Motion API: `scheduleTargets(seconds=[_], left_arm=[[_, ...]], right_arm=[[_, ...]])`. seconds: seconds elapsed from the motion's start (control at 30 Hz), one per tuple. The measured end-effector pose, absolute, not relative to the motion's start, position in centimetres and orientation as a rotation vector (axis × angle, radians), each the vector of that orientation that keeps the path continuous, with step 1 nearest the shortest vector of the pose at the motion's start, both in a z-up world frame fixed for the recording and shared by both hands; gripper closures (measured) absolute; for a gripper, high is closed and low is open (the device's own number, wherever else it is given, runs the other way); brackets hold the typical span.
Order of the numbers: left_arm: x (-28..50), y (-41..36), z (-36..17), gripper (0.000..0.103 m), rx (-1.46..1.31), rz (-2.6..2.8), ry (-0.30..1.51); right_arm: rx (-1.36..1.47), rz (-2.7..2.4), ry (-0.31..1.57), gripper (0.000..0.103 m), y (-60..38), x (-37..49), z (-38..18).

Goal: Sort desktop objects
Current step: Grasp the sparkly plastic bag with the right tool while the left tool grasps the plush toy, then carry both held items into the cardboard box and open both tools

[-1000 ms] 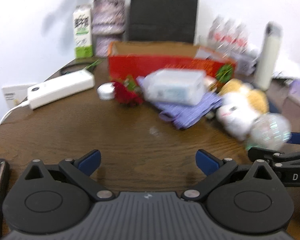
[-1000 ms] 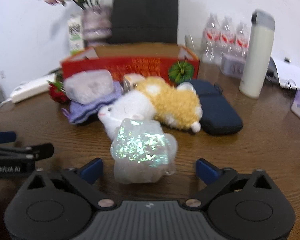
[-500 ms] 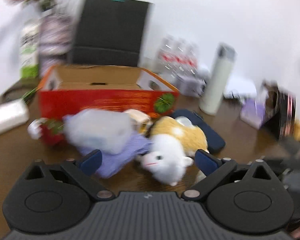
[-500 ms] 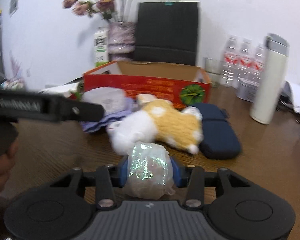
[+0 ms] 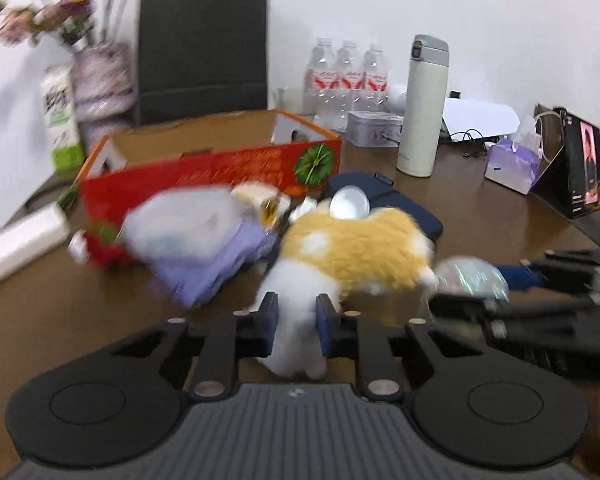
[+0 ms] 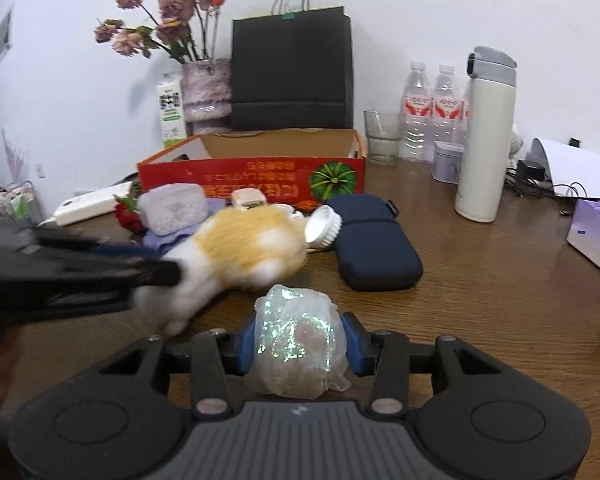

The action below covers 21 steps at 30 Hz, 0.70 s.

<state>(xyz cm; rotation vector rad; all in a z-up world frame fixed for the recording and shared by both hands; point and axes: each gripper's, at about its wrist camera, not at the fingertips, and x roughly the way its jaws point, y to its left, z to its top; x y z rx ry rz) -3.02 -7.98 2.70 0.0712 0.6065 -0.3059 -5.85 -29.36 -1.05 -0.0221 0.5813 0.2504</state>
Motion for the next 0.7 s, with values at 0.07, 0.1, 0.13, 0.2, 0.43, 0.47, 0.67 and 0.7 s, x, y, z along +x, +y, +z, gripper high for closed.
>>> scheduleTargets(seconds=[0.07, 0.1, 0.13, 0.2, 0.43, 0.47, 0.67, 0.7], left_arm=[[-4.5, -6.8, 2.4, 0.092, 0.046, -0.291, 0.665], [-5.1, -6.3, 2.3, 0.092, 0.032, -0.304, 0.688], [-5.6, -5.7, 2.1, 0.088, 0.014, -0.314, 0.711], [-6.5, -5.2, 2.2, 0.068, -0.002, -0.311, 0.705], [-4.9, -7.0, 4.2, 0.013, 0.203, -0.327, 0.479], [-4.3, -7.4, 4.1, 0.013, 0.233, -0.334, 0.469], [-1.3, -7.6, 3.4, 0.013, 0.245, -0.479, 0.509], [-1.3, -7.4, 3.3, 0.013, 0.217, -0.531, 0.528]], right_arm=[[-0.020, 0.270, 0.591, 0.061, -29.1, -6.2, -1.2], [-0.023, 0.277, 0.595, 0.060, -28.9, -6.5, -1.4], [-0.027, 0.283, 0.591, 0.060, -28.6, -6.8, -1.5], [-0.031, 0.296, 0.584, 0.059, -28.3, -7.4, -1.5], [-0.023, 0.260, 0.573, 0.055, -29.1, -8.7, -0.7], [-0.003, 0.249, 0.571, 0.054, -29.6, -8.6, -0.6], [0.053, 0.235, 0.595, 0.042, -30.6, -8.2, -1.4], [0.048, 0.236, 0.593, 0.043, -30.6, -8.2, -1.5]])
